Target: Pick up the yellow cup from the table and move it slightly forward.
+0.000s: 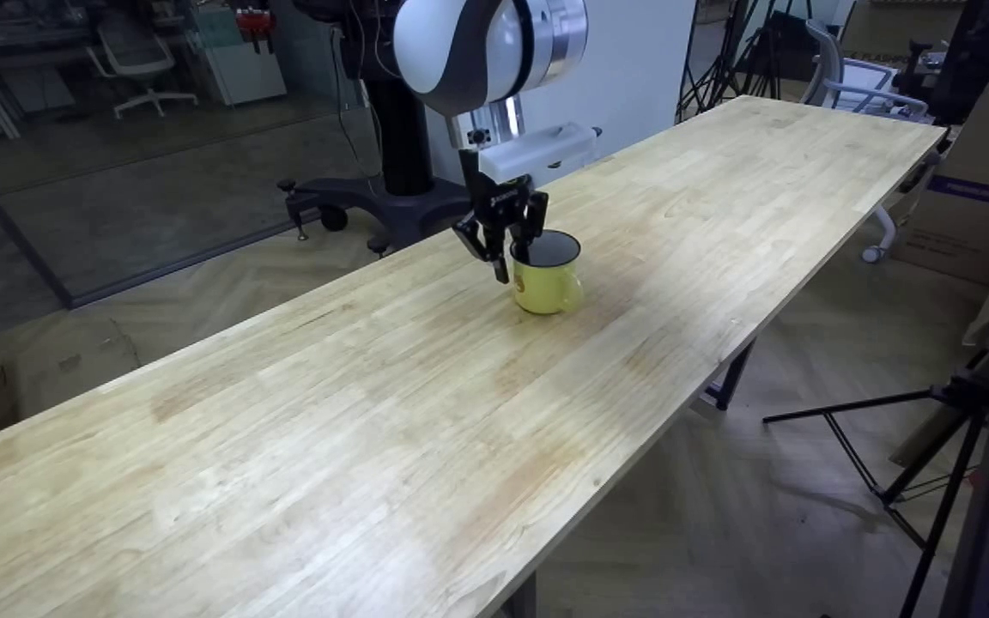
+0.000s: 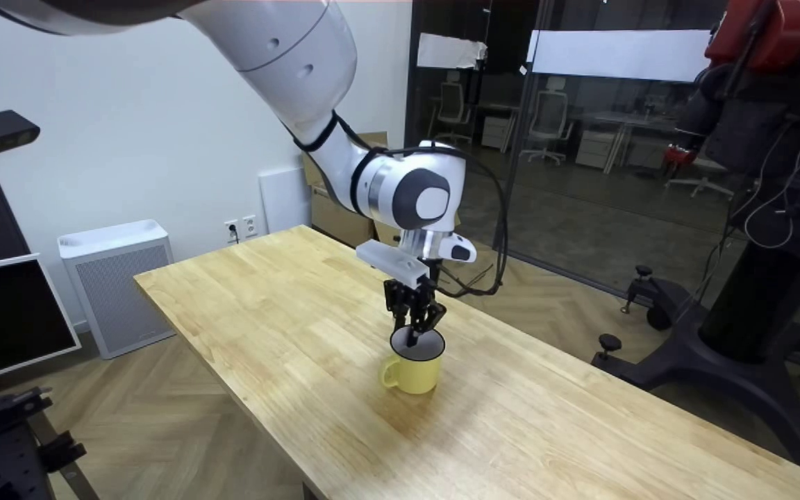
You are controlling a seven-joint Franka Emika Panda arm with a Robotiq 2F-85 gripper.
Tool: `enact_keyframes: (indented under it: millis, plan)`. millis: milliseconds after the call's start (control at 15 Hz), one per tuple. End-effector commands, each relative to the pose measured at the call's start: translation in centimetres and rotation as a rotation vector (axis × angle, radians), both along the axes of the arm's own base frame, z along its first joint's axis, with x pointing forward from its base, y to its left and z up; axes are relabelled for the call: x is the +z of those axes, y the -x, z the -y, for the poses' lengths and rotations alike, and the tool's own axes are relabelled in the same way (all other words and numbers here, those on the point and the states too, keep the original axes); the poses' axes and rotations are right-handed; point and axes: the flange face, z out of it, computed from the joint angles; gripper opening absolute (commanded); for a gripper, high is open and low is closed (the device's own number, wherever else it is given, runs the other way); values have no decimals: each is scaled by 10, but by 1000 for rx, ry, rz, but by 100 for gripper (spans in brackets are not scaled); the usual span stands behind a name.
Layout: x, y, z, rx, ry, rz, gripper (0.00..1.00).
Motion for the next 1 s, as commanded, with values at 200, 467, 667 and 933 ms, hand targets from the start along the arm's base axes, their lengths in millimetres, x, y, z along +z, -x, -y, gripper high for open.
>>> enact_keyframes:
  millis: [200,467,667,933]
  plan:
    - [16,-12,-9,-38,28,24,89]
    - [37,-8,-17,-94,34,45,100]
    - [59,-3,-23,-155,20,52,100]
    - [83,8,-27,-238,-16,25,100]
